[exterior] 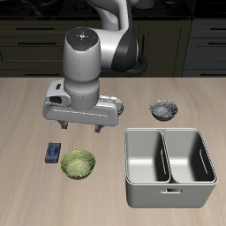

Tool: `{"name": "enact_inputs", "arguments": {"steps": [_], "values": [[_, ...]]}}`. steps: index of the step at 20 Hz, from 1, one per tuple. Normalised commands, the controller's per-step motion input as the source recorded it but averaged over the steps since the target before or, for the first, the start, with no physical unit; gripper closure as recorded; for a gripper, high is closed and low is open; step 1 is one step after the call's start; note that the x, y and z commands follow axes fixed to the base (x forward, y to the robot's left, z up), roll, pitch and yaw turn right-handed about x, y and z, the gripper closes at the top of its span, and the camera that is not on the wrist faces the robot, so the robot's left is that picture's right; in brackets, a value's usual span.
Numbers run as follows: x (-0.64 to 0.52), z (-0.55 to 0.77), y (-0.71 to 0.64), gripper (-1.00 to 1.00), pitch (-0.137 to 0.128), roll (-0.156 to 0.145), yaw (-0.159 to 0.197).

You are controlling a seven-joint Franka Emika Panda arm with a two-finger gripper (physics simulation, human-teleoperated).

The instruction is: Place the green bowl in the left side of the drainer

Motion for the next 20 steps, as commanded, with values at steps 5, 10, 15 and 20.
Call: {"name": "enact_inputs", "arguments": {"steps": [5, 10, 15, 20], "values": [[0.0, -0.25, 0.02, -1.0, 0.024, -0.011, -0.02], [-0.01, -0.22, 0.05, -1.0, 0.012, 0.0, -0.006], [0.01, -0.18, 0.01, -1.0, 0.015, -0.004, -0.006], [0.04, -0.29, 0.03, -1.0, 0.034, -0.011, -0.006]]}}
